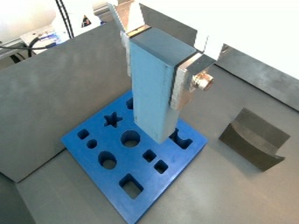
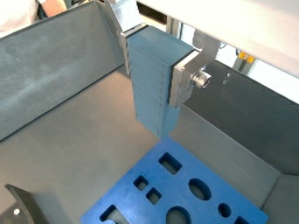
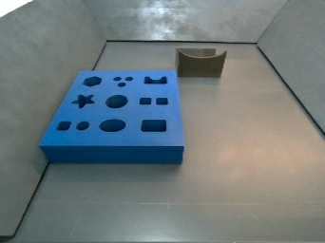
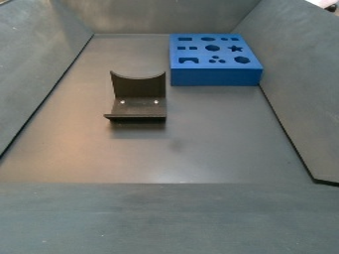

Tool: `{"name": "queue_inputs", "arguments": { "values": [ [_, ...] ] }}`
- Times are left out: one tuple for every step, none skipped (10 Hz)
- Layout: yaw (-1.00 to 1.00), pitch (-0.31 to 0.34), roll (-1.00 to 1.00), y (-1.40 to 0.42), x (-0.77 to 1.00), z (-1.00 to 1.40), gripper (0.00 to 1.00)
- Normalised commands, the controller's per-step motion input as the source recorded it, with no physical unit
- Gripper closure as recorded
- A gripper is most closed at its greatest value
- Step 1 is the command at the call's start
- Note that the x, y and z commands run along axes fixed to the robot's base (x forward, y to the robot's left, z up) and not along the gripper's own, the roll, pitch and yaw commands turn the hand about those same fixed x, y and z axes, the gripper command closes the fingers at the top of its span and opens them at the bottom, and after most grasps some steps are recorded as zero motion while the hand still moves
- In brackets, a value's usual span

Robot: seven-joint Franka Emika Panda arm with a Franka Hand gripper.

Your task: Insert the rectangle object.

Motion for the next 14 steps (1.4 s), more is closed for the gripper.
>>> {"name": "queue_inputs", "arguments": {
  "values": [
    [-0.14,-0.125,-0.17,0.15,0.09,0.27,1.00],
    [-0.10,-0.081,-0.16,0.11,0.04,0.17,1.00],
    [-0.12,0.374,0.13,0.04,-0.09,-0.15,1.00],
    [-0.09,0.378,0.14,0.02,-0.10,-0.18,1.00],
    [-0.05,0.308,0.12,0.00,-0.03,-0.09,1.00],
    [-0.02,0.237,0.10,-0.02,0.02,-0.02,1.00],
    [0.33,0.000,0.02,-0.43,0.00,-1.00,1.00],
    [0.32,0.000,0.02,-0.52,0.00,-1.00,1.00],
    [0.27,0.000,0.02,-0.54,0.00,-1.00,1.00],
    [0.23,0.000,0.01,-0.51,0.03,-1.00,1.00],
    [0.17,0.000,0.00,-0.16,0.09,-1.00,1.00],
    [0.09,0.000,0.00,0.04,0.02,-1.00,1.00],
    [0.02,-0.010,0.05,0.12,0.01,-1.00,1.00],
    [0.00,0.000,0.08,0.05,0.05,-1.00,1.00]
  ]
}}
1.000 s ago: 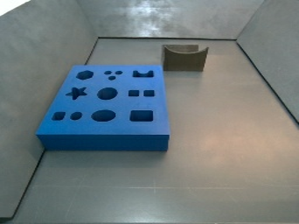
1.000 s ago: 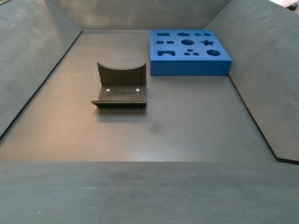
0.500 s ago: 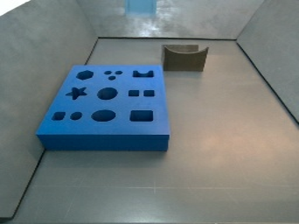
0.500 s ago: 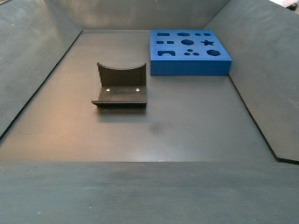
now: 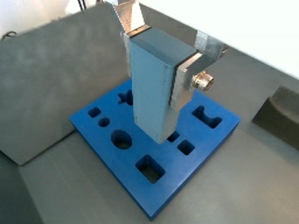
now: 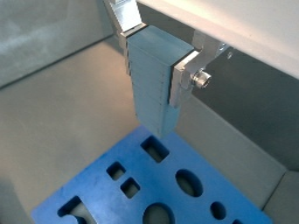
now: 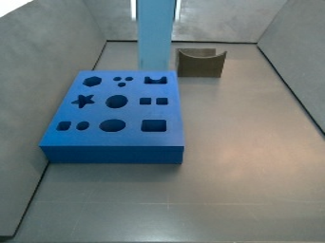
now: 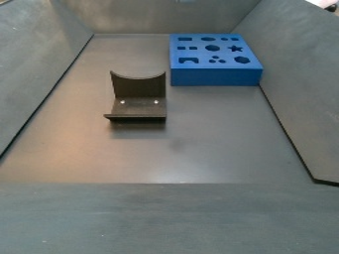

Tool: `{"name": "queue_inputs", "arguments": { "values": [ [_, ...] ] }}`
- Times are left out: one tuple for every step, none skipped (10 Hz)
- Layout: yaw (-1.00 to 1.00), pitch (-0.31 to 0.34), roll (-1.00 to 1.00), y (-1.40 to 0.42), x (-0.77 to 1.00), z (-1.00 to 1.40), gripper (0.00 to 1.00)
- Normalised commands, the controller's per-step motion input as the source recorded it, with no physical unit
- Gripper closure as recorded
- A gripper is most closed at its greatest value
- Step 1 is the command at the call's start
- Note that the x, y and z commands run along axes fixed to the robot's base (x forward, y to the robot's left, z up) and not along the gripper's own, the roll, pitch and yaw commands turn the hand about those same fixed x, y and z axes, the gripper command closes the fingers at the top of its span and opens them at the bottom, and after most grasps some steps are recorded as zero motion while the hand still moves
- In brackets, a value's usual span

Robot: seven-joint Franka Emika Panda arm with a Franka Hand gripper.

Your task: Insert the rectangle object.

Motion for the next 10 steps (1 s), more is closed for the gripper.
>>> {"name": "queue_inputs", "arguments": {
  "values": [
    [0.03,-0.016,0.08,0.00,0.00,-1.00,1.00],
    [0.01,-0.011,0.10,-0.18,0.00,-0.95,1.00],
    [0.00,0.000,0.16,-0.26,0.07,-0.72,1.00],
    [0.00,0.006,0.22,-0.21,0.06,-0.59,1.00],
    [0.00,0.020,0.24,-0.13,0.00,-0.52,1.00],
    [0.00,0.057,0.23,0.00,0.00,-0.34,1.00],
    [0.00,0.026,0.21,0.00,-0.02,-0.38,1.00],
    [0.00,0.004,0.09,0.00,0.00,-0.42,1.00],
    [0.00,0.043,0.06,-0.01,0.07,-0.42,1.00],
    [-0.01,0.076,0.04,-0.07,0.19,-0.37,1.00]
  ]
}}
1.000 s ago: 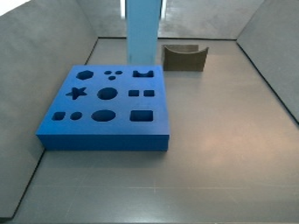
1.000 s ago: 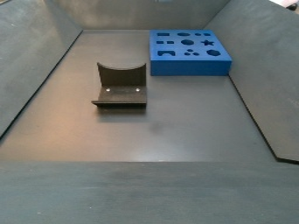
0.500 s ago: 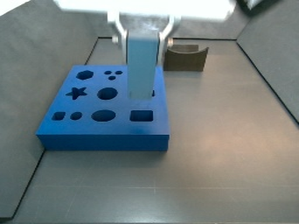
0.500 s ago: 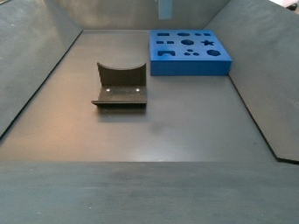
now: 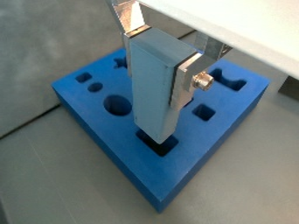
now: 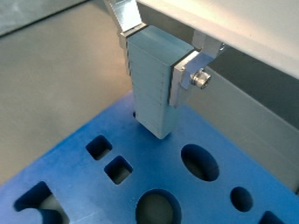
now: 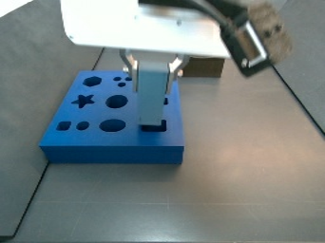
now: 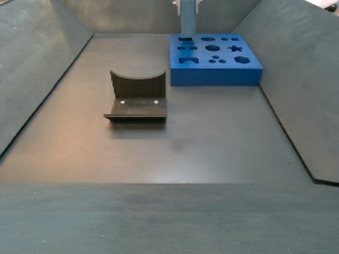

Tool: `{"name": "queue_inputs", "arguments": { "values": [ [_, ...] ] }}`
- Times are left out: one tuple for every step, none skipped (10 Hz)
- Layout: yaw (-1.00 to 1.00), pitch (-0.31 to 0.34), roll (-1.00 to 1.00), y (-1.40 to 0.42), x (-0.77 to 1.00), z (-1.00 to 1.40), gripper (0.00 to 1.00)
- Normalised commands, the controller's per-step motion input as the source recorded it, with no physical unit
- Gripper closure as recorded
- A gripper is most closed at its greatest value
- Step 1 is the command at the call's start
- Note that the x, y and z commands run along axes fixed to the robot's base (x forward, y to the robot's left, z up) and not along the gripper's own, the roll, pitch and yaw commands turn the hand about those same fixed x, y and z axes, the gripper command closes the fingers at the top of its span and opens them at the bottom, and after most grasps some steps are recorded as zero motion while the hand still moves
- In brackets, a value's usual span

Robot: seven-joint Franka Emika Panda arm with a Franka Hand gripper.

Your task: Insert the rectangle object.

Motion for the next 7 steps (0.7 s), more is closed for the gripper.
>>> {"name": "queue_inputs", "arguments": {
  "values": [
    [-0.04,0.101,0.05,-0.07,0.29,-0.37,1.00],
    [-0.02,0.124,0.10,-0.06,0.37,-0.35,1.00],
    [-0.02,0.107,0.09,-0.07,0.32,-0.41,1.00],
    [-0.04,0.074,0.06,-0.09,0.21,-0.49,1.00],
    [-0.04,0.000,0.00,-0.06,0.00,-0.66,1.00],
    [0.00,0.000,0.00,-0.01,-0.13,-0.75,1.00],
    [0.00,-0.083,-0.13,0.00,-0.13,-0.40,1.00]
  ]
}}
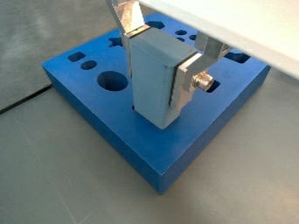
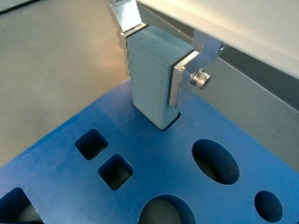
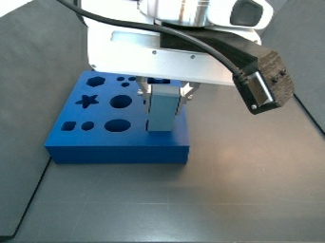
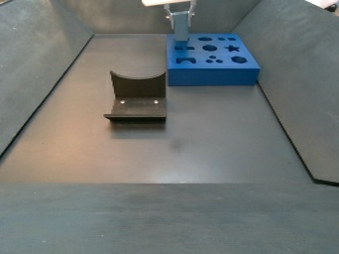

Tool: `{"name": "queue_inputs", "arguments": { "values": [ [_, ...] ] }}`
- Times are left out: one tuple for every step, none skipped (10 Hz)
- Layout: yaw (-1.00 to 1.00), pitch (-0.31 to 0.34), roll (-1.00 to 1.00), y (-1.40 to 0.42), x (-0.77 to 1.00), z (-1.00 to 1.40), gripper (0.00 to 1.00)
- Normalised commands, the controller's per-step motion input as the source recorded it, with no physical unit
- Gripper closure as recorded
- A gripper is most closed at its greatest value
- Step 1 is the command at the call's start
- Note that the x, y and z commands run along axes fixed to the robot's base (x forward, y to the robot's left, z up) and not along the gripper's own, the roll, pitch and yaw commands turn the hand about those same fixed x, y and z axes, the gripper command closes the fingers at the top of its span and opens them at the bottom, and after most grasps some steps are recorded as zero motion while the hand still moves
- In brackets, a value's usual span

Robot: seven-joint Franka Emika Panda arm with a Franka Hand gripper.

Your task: Insert the rectangle object.

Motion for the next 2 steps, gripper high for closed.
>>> {"name": "queue_inputs", "arguments": {
  "values": [
    [0.00,-0.040,-0.16,0.07,0.00,-0.11,1.00],
    [0.00,-0.160,-0.19,0.00,-0.06,-0.28,1.00]
  ]
}}
